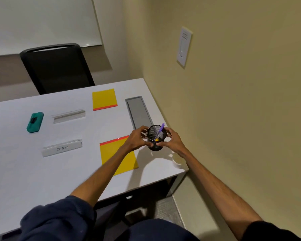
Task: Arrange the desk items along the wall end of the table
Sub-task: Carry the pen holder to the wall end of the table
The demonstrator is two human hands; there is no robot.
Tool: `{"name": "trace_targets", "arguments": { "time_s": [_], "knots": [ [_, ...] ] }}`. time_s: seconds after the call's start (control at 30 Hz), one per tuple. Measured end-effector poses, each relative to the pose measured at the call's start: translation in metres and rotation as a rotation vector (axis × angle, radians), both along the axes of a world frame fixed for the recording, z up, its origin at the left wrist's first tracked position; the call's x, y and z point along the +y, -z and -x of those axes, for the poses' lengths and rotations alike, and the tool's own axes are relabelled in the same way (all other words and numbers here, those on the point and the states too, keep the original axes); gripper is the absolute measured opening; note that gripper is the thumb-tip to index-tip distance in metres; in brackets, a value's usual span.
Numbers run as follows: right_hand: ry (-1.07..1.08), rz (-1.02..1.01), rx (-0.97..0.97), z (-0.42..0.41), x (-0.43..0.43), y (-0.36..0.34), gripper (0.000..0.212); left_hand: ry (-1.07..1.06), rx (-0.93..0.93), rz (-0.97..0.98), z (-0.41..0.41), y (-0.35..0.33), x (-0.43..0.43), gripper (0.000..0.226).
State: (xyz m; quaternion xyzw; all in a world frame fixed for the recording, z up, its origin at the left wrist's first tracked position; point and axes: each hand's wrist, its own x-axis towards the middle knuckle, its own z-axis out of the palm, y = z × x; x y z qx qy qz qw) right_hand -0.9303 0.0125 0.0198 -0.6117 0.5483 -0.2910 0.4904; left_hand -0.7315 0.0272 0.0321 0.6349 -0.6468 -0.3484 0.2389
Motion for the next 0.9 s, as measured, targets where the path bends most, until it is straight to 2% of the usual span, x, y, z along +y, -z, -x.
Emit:
{"name": "trace_targets", "arguments": {
  "time_s": [0.4,0.53,0.73,0.9],
  "knots": [
    [0.086,0.005,-0.022,-0.024,-0.111,0.021,0.084,-0.112,0.134,-0.005,0.005,0.025,-0.108,0.080],
    [0.136,0.034,-0.006,-0.038,-0.149,0.032,0.083,-0.157,0.241,-0.019,0.006,0.034,-0.149,0.068],
    [0.153,0.044,0.103,-0.058,-0.182,0.056,0.083,-0.229,0.389,-0.081,0.006,0.048,-0.193,0.055],
    [0.212,0.038,0.164,-0.074,-0.193,0.070,0.083,-0.238,0.403,-0.141,0.001,0.060,-0.210,0.055]
  ]
}}
